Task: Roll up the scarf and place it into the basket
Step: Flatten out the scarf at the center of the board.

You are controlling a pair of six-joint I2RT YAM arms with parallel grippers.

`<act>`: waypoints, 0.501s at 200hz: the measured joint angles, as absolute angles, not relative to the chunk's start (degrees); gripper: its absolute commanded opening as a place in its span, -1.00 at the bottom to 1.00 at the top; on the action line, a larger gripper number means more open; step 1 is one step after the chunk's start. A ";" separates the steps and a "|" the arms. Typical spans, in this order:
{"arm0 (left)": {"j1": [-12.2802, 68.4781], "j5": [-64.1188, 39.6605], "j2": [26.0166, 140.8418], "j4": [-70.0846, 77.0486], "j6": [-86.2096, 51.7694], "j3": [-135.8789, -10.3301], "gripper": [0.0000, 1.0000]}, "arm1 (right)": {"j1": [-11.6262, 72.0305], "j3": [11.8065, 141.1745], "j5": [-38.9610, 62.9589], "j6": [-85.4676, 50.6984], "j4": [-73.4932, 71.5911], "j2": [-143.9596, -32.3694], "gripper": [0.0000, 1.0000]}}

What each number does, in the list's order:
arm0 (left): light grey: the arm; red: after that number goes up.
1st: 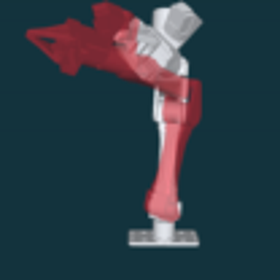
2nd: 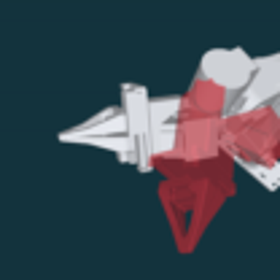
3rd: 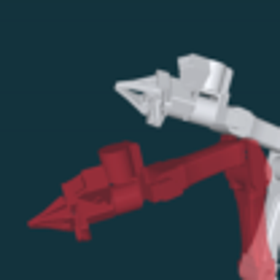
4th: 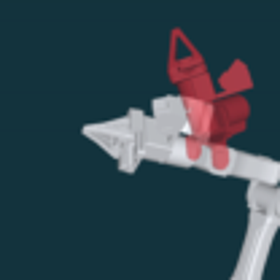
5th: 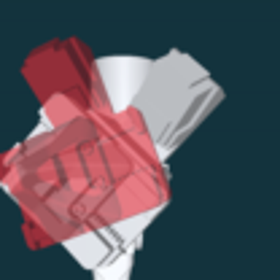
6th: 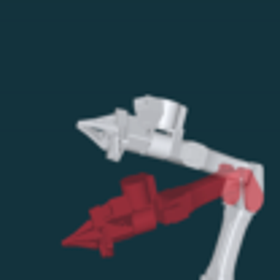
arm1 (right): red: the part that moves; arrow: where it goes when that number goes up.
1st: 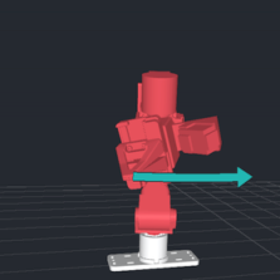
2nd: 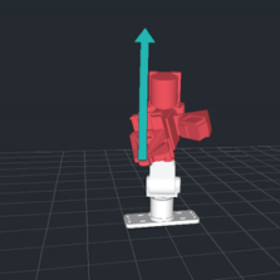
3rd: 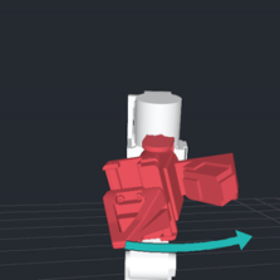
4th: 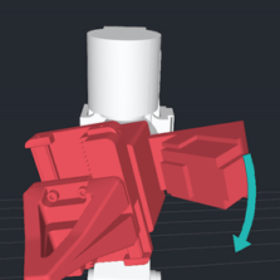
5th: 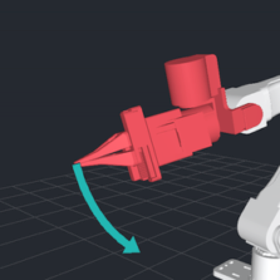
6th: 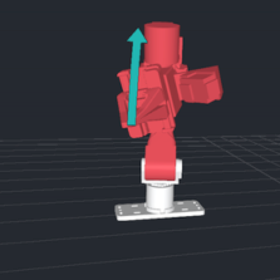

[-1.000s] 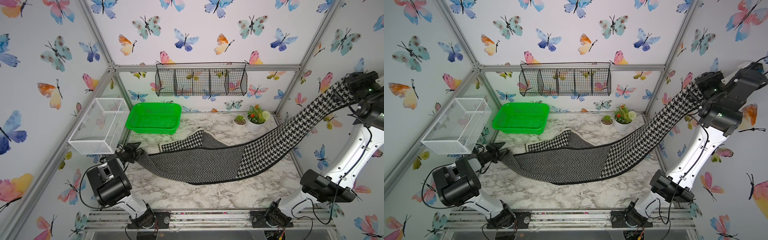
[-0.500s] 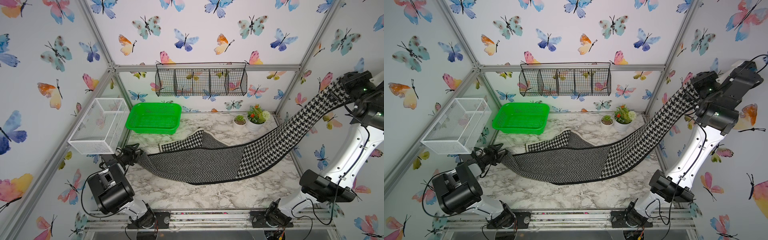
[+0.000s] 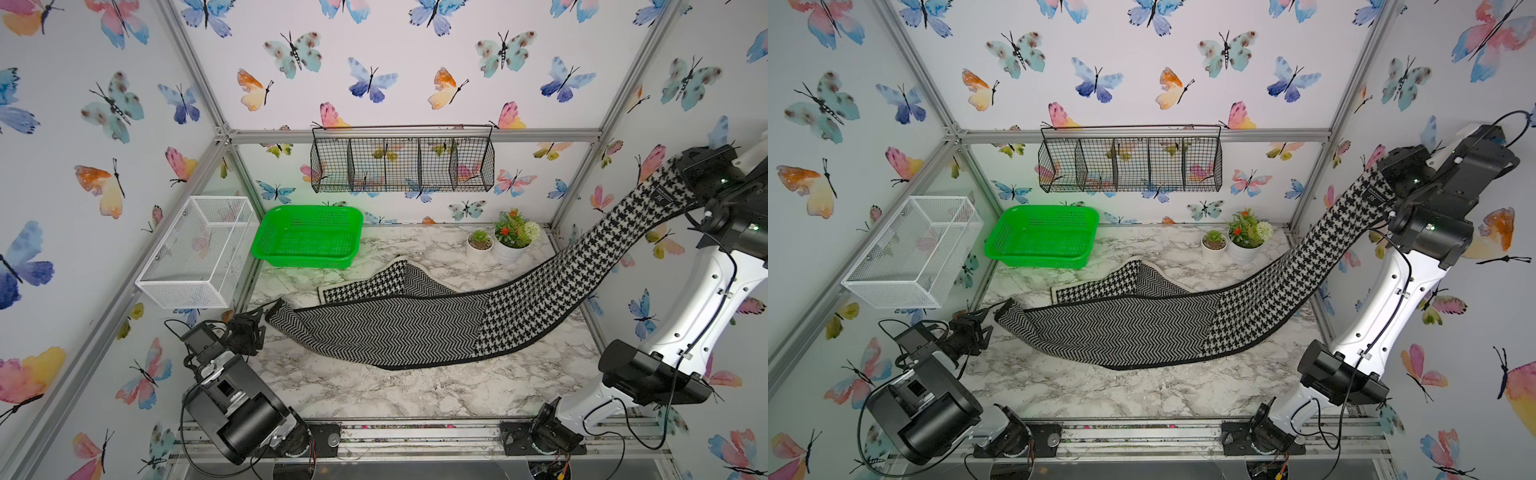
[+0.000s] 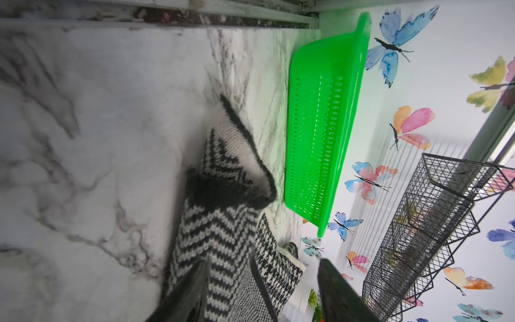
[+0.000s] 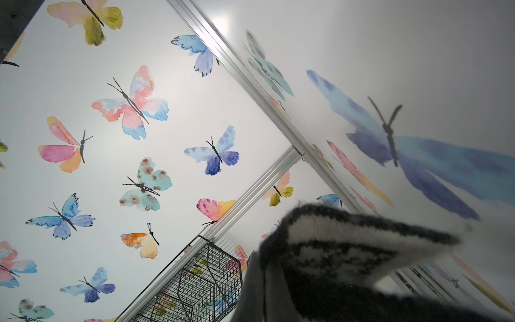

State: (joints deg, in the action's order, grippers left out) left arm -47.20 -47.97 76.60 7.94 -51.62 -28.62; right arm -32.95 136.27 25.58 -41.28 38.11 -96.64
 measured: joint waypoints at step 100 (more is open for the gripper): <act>-44.75 -46.46 86.78 11.07 -50.17 -27.05 0.12 | -32.42 132.94 25.61 -41.06 38.04 -95.83 -0.97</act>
State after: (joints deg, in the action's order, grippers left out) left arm -44.75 -46.46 86.78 11.07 -50.17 -27.05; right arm -32.42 132.94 25.61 -41.06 38.04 -95.83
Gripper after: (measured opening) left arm 0.562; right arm 0.050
